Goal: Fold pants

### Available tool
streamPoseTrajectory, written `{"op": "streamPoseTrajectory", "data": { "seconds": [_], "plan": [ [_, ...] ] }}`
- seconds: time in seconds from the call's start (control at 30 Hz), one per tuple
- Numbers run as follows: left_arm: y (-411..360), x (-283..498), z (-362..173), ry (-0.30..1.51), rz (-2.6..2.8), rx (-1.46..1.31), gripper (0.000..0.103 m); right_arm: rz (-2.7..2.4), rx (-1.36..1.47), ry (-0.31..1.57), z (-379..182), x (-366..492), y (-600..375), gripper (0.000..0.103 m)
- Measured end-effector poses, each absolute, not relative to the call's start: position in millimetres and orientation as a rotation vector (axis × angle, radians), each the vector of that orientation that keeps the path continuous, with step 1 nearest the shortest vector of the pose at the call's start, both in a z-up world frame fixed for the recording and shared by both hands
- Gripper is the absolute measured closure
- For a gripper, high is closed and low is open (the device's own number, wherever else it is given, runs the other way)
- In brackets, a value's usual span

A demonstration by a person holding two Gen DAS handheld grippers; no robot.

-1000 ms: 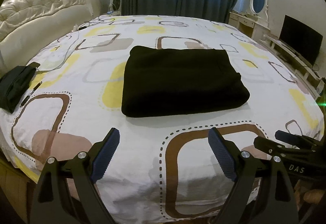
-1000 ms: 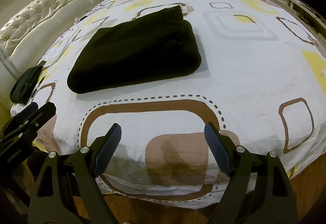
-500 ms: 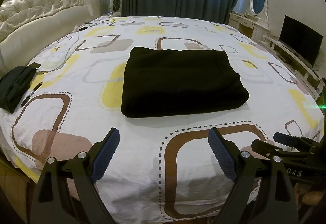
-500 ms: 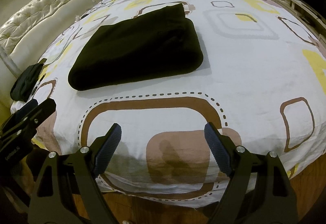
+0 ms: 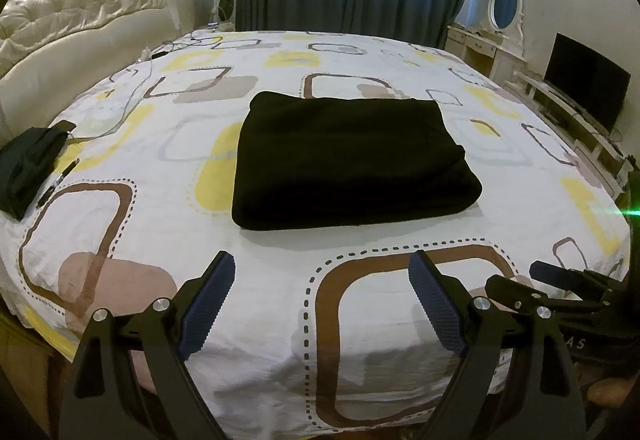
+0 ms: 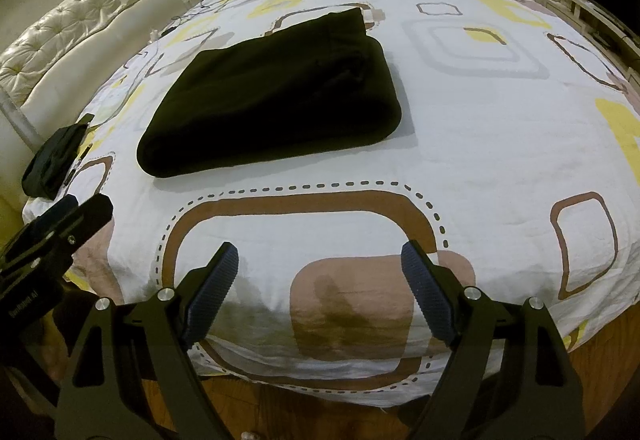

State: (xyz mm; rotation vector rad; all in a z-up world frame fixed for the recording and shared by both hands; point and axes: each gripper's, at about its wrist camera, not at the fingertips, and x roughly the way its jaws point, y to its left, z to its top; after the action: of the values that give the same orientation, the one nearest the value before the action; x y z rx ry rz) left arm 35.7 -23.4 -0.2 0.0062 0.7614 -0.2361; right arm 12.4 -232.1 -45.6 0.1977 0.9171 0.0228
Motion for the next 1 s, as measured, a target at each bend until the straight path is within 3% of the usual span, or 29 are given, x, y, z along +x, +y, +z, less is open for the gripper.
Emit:
{"op": "streamPoseTrajectory", "data": {
  "seconds": [0.77, 1.0],
  "plan": [
    [-21.9, 35.7, -3.0, 0.772, -0.147, 0.073, 0.015, 0.020, 0.188, 0.915, -42.6, 14.2, -235.7, 0.019],
    [-17.3, 36.8, 0.4, 0.786, -0.196, -0.024, 0.015, 0.021, 0.191, 0.917, -43.8, 14.6, -236.5, 0.019]
  ]
}}
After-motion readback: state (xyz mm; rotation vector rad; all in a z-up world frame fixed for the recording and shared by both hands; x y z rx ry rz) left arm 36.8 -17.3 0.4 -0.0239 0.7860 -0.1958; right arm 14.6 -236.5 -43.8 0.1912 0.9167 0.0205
